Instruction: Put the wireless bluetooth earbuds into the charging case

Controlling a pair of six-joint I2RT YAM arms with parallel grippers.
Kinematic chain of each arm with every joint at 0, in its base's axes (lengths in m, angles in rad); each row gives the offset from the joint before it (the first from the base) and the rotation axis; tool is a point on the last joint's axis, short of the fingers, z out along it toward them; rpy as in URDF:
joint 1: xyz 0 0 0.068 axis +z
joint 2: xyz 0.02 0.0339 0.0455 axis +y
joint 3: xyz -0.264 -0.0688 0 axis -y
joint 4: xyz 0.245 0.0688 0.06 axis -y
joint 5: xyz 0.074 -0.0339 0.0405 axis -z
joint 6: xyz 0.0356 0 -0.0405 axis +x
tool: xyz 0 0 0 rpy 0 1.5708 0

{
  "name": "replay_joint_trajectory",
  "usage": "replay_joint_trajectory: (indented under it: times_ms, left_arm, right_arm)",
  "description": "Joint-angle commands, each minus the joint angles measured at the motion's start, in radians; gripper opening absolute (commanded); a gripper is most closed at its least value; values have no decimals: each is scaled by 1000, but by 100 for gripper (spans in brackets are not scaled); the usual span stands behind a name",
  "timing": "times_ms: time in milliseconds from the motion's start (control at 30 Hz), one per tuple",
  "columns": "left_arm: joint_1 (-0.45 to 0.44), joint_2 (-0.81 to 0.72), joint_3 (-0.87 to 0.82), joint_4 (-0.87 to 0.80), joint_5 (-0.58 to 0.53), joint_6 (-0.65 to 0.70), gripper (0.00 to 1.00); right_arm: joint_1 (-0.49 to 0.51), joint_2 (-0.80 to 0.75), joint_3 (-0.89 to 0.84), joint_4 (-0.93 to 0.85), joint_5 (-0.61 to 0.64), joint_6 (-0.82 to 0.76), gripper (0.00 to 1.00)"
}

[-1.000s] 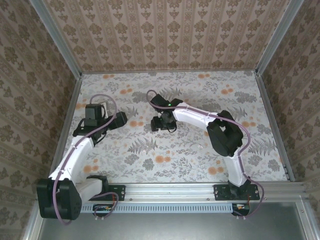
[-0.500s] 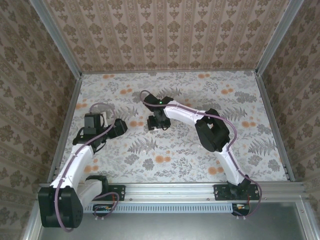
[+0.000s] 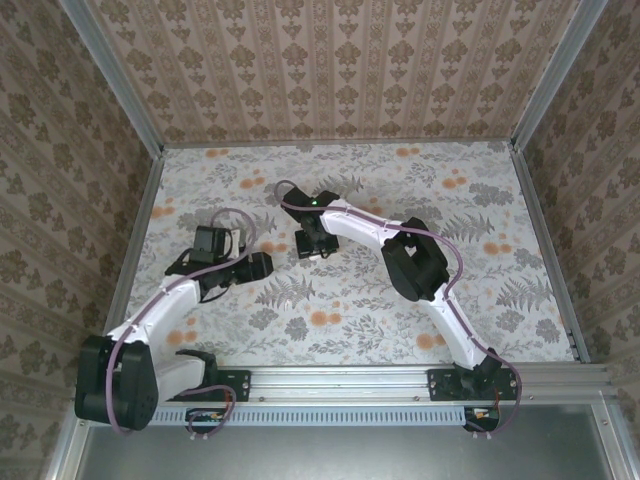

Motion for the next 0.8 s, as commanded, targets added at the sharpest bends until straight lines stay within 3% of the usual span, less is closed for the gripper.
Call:
replay_joint_trajectory:
  times_ms: [0,233,400,667,767]
  left_arm:
    - [-14,25,39,44,32,33,79]
    - [-40,22,39,100,52,38,72]
    - [-72,-51,-25,257,113,29,70]
    - [-222,-182,-137,655,102,116,72]
    - [-283,-187,-135,709,70,137,74]
  right_arm:
    - [-6,41,1,-32,19,-8,45]
    - [-16,-31,-83,23,1,2,38]
    - [-31,-209,-238,169,-73,79,39]
    - [-50,-551,-474,410,-180,241,39]
    - [-50,-640,-544,489,-215,299,39]
